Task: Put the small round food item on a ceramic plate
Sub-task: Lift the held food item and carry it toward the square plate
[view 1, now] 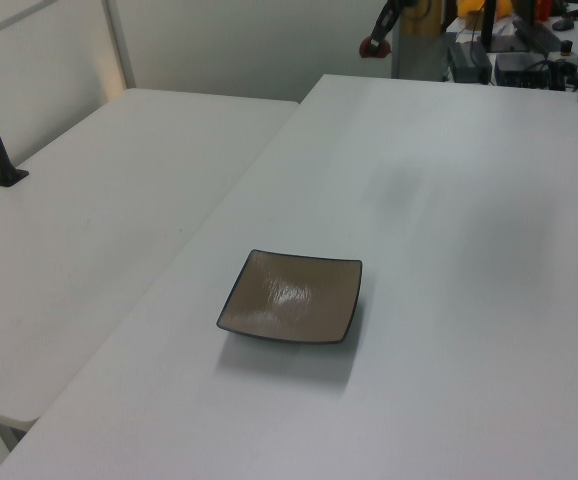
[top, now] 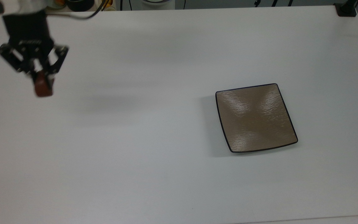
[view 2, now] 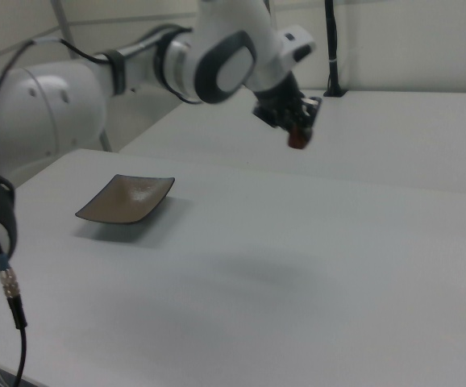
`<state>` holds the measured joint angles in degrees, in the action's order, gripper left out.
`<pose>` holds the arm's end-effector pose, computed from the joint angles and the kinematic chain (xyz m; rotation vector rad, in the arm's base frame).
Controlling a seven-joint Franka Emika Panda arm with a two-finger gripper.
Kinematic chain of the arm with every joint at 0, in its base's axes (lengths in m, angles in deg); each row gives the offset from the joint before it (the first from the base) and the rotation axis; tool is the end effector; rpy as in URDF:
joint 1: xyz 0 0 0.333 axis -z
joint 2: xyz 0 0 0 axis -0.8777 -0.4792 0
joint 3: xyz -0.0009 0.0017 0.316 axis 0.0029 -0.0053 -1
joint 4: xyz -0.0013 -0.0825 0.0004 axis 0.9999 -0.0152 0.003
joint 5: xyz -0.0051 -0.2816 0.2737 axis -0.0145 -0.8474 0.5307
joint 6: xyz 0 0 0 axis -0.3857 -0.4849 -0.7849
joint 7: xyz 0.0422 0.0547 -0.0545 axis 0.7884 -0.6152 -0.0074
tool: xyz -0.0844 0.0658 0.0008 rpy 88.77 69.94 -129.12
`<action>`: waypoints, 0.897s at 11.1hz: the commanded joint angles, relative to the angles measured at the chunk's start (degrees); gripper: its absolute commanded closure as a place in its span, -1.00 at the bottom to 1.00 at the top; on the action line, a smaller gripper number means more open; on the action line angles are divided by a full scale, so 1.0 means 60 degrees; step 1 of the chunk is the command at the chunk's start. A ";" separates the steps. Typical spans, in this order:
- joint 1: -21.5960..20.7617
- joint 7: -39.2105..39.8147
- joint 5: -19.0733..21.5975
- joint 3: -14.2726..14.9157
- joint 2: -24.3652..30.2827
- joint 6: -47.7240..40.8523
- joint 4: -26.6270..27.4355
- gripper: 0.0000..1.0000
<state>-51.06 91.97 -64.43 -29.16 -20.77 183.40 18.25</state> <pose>0.6940 -0.1275 0.5804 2.9757 0.2198 0.7078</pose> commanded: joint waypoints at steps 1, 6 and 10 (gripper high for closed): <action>-0.0982 -0.0306 0.0418 0.0103 0.1628 -0.1862 0.0961 0.50; -0.3222 -0.1796 0.0683 0.0103 0.2776 -0.2441 0.2193 0.50; -0.4688 -0.3027 0.0596 0.0030 0.2162 -0.1010 0.2164 0.50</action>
<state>-74.92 78.30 -61.00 -29.57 -6.31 171.19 29.89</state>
